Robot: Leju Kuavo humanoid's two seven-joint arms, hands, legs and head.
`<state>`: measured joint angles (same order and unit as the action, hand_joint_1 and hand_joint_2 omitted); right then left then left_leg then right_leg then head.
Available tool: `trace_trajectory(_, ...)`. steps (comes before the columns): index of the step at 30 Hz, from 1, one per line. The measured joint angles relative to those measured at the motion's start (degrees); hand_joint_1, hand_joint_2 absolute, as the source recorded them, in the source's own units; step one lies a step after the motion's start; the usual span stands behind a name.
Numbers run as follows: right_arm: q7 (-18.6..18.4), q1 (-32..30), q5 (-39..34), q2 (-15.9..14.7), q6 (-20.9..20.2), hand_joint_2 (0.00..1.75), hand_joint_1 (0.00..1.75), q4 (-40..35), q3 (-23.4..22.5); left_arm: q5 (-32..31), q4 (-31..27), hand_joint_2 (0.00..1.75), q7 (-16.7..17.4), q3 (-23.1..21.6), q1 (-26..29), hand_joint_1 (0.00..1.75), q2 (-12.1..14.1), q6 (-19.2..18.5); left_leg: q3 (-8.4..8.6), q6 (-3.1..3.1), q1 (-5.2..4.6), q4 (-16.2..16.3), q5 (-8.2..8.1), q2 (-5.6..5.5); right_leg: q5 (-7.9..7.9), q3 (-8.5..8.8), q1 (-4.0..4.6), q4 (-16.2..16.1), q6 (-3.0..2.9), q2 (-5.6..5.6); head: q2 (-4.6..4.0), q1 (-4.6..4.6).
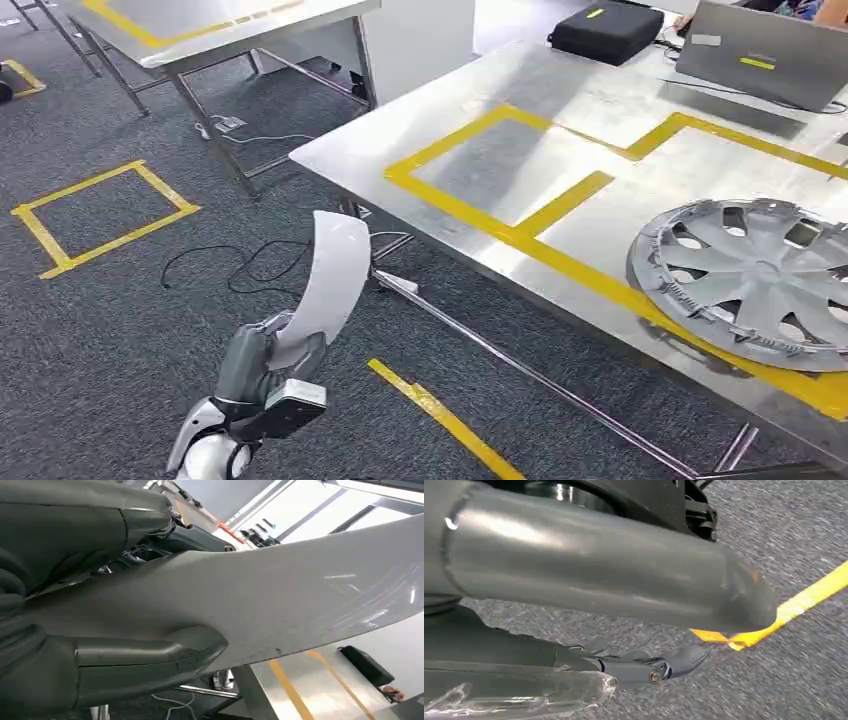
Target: Take the parts from the cabinet and place them on the table.
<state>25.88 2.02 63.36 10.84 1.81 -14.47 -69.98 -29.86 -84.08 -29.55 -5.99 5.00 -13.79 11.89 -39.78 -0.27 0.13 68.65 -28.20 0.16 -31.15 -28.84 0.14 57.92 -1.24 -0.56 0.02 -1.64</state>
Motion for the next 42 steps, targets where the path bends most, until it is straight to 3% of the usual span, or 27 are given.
trace_trajectory(1,0.00,0.07,0.05,0.00,0.00,0.00,0.00,0.00,0.02,0.00,0.00,1.75,0.07,0.07,-0.02,1.75,0.00,0.02,1.77,0.69,-0.35,-4.88,3.61,0.00,-0.49,0.73,0.09,-0.07,0.04,-0.09,0.00,0.00)
trace_trajectory(2,0.00,0.09,0.07,0.00,0.00,0.00,0.00,0.07,0.02,0.02,0.02,1.75,0.07,0.20,-0.11,1.75,0.02,0.04,2.91,1.43,-0.83,-7.56,4.56,0.00,-0.94,0.75,0.02,-0.20,0.21,-0.10,0.00,-0.09)
trace_trajectory(3,0.00,0.15,0.09,0.00,-0.02,0.00,0.00,0.11,0.00,0.04,0.04,1.75,0.17,0.40,-0.21,1.75,0.00,0.05,2.87,1.67,-0.97,-8.15,1.71,0.02,-1.19,1.17,0.11,-0.28,0.62,-0.33,0.00,-0.09)
trace_trajectory(6,-0.09,-0.04,0.31,0.00,-0.02,0.00,0.00,0.13,0.00,0.05,0.04,1.75,0.35,0.98,-0.17,1.75,0.00,0.26,4.21,2.37,-1.10,-10.56,2.55,-0.16,-0.87,2.11,0.08,-0.14,1.99,0.06,0.00,0.48)
trace_trajectory(8,-0.07,0.20,0.48,-0.07,-0.02,0.00,0.00,0.13,0.00,0.05,0.04,1.75,0.33,1.14,-0.37,1.75,-0.17,0.44,5.94,2.42,-0.50,-11.51,2.59,-0.23,-2.26,1.47,0.05,1.48,2.57,0.17,0.00,0.26)
trace_trajectory(10,-0.07,0.60,0.57,-0.07,-0.02,0.00,0.00,0.13,0.02,0.04,0.04,1.75,0.33,1.25,-0.53,1.75,-0.33,0.55,6.33,2.68,-0.48,-11.50,1.93,-0.18,-4.39,-3.51,-0.30,9.60,3.29,0.15,0.00,0.04)
trace_trajectory(12,-0.09,0.47,0.59,-0.09,0.00,0.00,0.00,0.13,0.00,0.04,0.04,1.75,0.33,1.38,-0.33,1.75,-0.33,0.57,6.97,2.61,-0.52,-11.50,1.13,-0.18,-7.72,-8.77,-0.42,16.50,3.50,0.16,0.00,0.04)
trace_trajectory(13,-0.11,0.31,0.59,-0.09,0.00,0.00,0.00,0.13,0.00,0.04,0.07,1.75,0.35,1.49,-0.23,1.75,-0.33,0.57,7.58,2.55,-0.47,-11.50,0.64,-0.23,-7.12,-9.97,-0.51,16.59,3.54,0.20,0.00,0.04)
trace_trajectory(14,-0.11,0.19,0.59,-0.11,0.00,0.00,0.00,0.13,0.00,0.05,0.07,1.75,0.35,1.58,-0.22,1.75,-0.33,0.57,8.26,2.40,-0.44,-11.50,0.12,-0.32,-5.15,-9.89,-0.64,14.43,3.55,0.22,0.00,0.07)
trace_trajectory(17,-0.11,-0.01,0.68,-0.13,0.00,0.00,0.00,0.13,0.00,0.05,0.07,1.75,0.35,1.90,-0.22,1.75,-0.39,0.74,10.56,1.69,-0.37,-11.52,-1.72,-0.28,4.95,-6.59,-1.02,1.77,3.89,0.73,0.00,-0.02)
trace_trajectory(18,-0.13,0.02,0.79,-0.13,-0.04,0.00,0.00,0.26,0.02,0.02,0.09,1.75,0.39,1.97,-0.32,1.75,-0.39,0.81,10.87,1.39,-0.49,-11.28,-1.95,-0.29,3.15,-6.88,-0.62,1.68,3.69,0.86,-0.02,0.11)
trace_trajectory(19,-0.20,0.26,0.85,-0.15,-0.02,0.00,0.00,0.26,0.00,0.02,0.07,1.75,0.46,2.01,-0.29,1.75,-0.44,0.92,10.40,1.00,-0.56,-11.38,-2.14,-0.27,3.21,-6.12,-0.39,1.40,2.43,0.88,0.00,0.06)
trace_trajectory(20,-0.15,0.08,0.92,-0.15,-0.02,0.00,0.00,0.26,0.00,-0.04,0.07,1.75,0.48,2.06,-0.22,1.75,-0.44,0.90,10.72,0.66,-0.50,-11.42,-2.26,-0.24,3.68,-6.22,-0.30,1.18,1.79,0.84,0.00,0.31)
trace_trajectory(22,-0.15,-0.11,0.96,-0.17,-0.02,0.00,0.00,0.26,-0.02,-0.06,0.04,1.75,0.48,2.12,-0.31,1.75,-0.44,1.01,10.72,0.23,-0.45,-10.26,-2.11,-0.24,3.50,-5.13,-0.61,0.63,1.14,0.64,0.00,0.28)
trace_trajectory(24,-0.13,-0.02,1.07,-0.20,-0.02,0.00,0.00,0.26,-0.02,-0.06,0.04,1.75,0.48,2.21,-0.46,1.75,-0.39,1.12,7.70,-0.31,-0.35,-4.39,-2.26,-0.25,2.97,-3.70,-0.71,0.11,0.24,0.68,0.00,0.70)
trace_trajectory(26,-0.13,0.15,1.16,-0.20,-0.04,0.00,0.00,0.26,-0.02,-0.04,0.04,1.75,0.48,2.41,-0.35,1.75,-0.31,1.12,2.11,-0.77,-0.13,3.79,-5.73,-0.25,2.17,-2.81,-0.68,0.07,0.00,0.57,0.00,0.74)
trace_trajectory(28,-0.13,0.03,1.25,-0.22,-0.04,0.00,0.00,0.26,-0.02,-0.04,0.06,1.75,0.48,2.49,-0.24,1.75,-0.20,1.14,-1.50,-0.81,-0.12,6.80,-8.17,-0.25,1.20,-1.72,-0.65,0.07,0.01,0.43,-0.02,0.72)
trace_trajectory(29,-0.13,-0.02,1.27,-0.22,-0.04,0.00,0.00,0.26,-0.02,-0.04,0.04,1.75,0.48,2.54,-0.25,1.75,-0.15,1.12,-1.71,-0.67,-0.12,5.49,-7.18,-0.25,0.70,-1.03,-0.64,0.07,0.07,0.35,0.00,0.70)
trace_trajectory(30,-0.13,-0.01,1.27,-0.24,-0.04,0.00,0.00,0.26,-0.02,-0.04,0.04,1.75,0.48,2.62,-0.25,1.75,-0.13,1.14,-1.05,-0.47,-0.13,2.59,-4.76,-0.25,0.18,-0.29,-0.63,0.05,0.13,0.26,0.00,0.70)
trace_trajectory(32,-0.13,0.07,1.36,-0.22,-0.04,0.00,0.00,0.26,-0.02,-0.04,0.04,1.75,0.48,2.71,-0.26,1.75,-0.11,1.14,1.70,0.38,-0.32,-6.36,2.94,-0.25,-1.03,1.16,-0.62,-0.07,0.48,0.18,0.00,0.70)
trace_trajectory(33,-0.13,0.13,1.42,-0.22,-0.04,0.00,0.00,0.26,-0.02,-0.04,0.07,1.75,0.48,2.78,-0.26,1.75,-0.07,1.14,1.86,0.65,-0.69,-8.80,3.75,-0.27,-1.73,1.76,-0.34,0.24,0.99,0.03,-0.02,0.88)
trace_trajectory(34,-0.13,0.17,1.44,-0.22,-0.04,0.00,0.00,0.26,-0.02,0.00,0.07,1.75,0.48,2.82,-0.25,1.75,-0.07,1.16,2.13,0.75,-0.64,-8.95,2.61,-0.40,-2.43,1.16,-0.27,0.07,1.42,-0.07,0.00,0.96)
trace_trajectory(36,-0.11,0.16,1.45,-0.24,-0.04,0.00,0.00,0.26,-0.02,0.00,0.07,1.75,0.50,3.00,-0.24,1.75,-0.07,1.20,2.75,1.16,-0.62,-9.76,2.46,-0.50,-1.93,2.79,-0.27,0.17,2.14,0.04,0.00,0.91)
trace_trajectory(38,-0.11,0.25,1.47,-0.37,-0.04,0.00,0.00,0.26,-0.02,-0.02,0.04,1.75,0.50,3.10,-0.25,1.75,-0.18,1.23,4.53,1.85,-0.18,-10.05,2.65,-0.51,-3.11,3.61,-0.22,0.16,2.71,0.08,0.00,0.75)
trace_trajectory(39,-0.07,0.38,1.47,-0.37,-0.04,0.00,0.00,0.26,0.00,-0.02,0.04,1.75,0.50,3.19,-0.35,1.75,-0.17,1.25,5.12,2.32,-0.15,-10.04,2.25,-0.46,-3.44,2.36,-0.27,2.97,2.88,0.18,-0.07,0.31)
trace_trajectory(40,-0.07,0.57,1.47,-0.37,-0.06,0.00,0.00,0.26,0.00,-0.02,0.04,1.75,0.50,3.28,-0.44,1.75,-0.26,1.25,5.30,2.51,-0.19,-10.04,1.87,-0.44,-4.18,-0.60,-0.40,7.53,3.03,0.17,-0.02,0.04)
trace_trajectory(42,-0.09,0.60,1.47,-0.37,-0.06,0.00,0.00,0.26,0.00,-0.02,0.04,1.75,0.50,3.43,-0.31,1.75,-0.26,1.23,5.84,2.58,-0.29,-10.04,1.00,-0.47,-8.50,-6.41,-0.41,15.13,3.27,0.19,-0.02,0.00)
